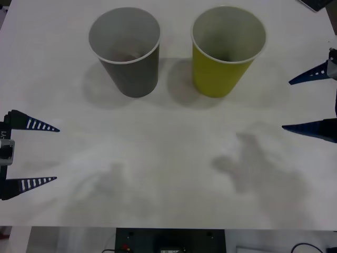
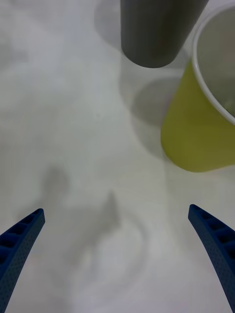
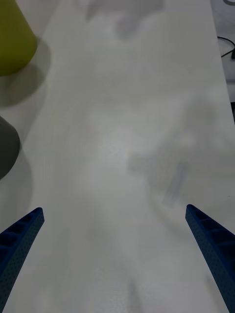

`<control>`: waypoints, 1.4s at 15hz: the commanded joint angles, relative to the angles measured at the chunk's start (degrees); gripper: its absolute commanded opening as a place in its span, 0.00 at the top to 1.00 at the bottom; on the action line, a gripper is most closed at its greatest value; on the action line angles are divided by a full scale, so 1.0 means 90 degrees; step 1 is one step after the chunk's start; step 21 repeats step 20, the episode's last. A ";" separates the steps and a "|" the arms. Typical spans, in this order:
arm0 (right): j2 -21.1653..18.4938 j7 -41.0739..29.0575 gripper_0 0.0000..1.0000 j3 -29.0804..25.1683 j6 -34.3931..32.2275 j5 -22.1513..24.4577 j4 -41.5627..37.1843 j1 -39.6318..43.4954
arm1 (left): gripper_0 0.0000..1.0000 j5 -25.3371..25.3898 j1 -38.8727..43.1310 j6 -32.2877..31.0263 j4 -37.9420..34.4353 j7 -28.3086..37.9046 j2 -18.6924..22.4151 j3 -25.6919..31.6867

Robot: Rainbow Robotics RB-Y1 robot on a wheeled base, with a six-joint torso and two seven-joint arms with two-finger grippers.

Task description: Put the can into the green bin and the plastic bottle into the gray bin

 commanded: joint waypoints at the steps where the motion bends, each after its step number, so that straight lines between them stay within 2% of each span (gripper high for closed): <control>1: -0.0005 0.0683 0.00 -0.0185 0.0013 -0.0180 -0.0007 0.0485 | 0.00 0.0000 0.0000 0.0000 0.0000 0.0000 0.0000 0.0000; 7: -0.0005 0.1854 0.00 -0.0351 0.0140 -0.0249 -0.0026 0.1403 | 0.00 0.0000 0.0000 0.0000 0.0000 0.0000 0.0000 0.0000; 11: 0.0210 0.2626 0.00 -0.0351 0.0306 -0.0004 -0.0085 0.1794 | 0.00 0.0000 0.0000 0.0000 0.0000 0.0000 0.0000 0.0000; 21: 0.0249 0.2616 0.00 -0.0361 0.0355 -0.0014 -0.0163 0.1970 | 0.00 0.0000 0.0000 0.0000 0.0000 0.0000 0.0000 0.0000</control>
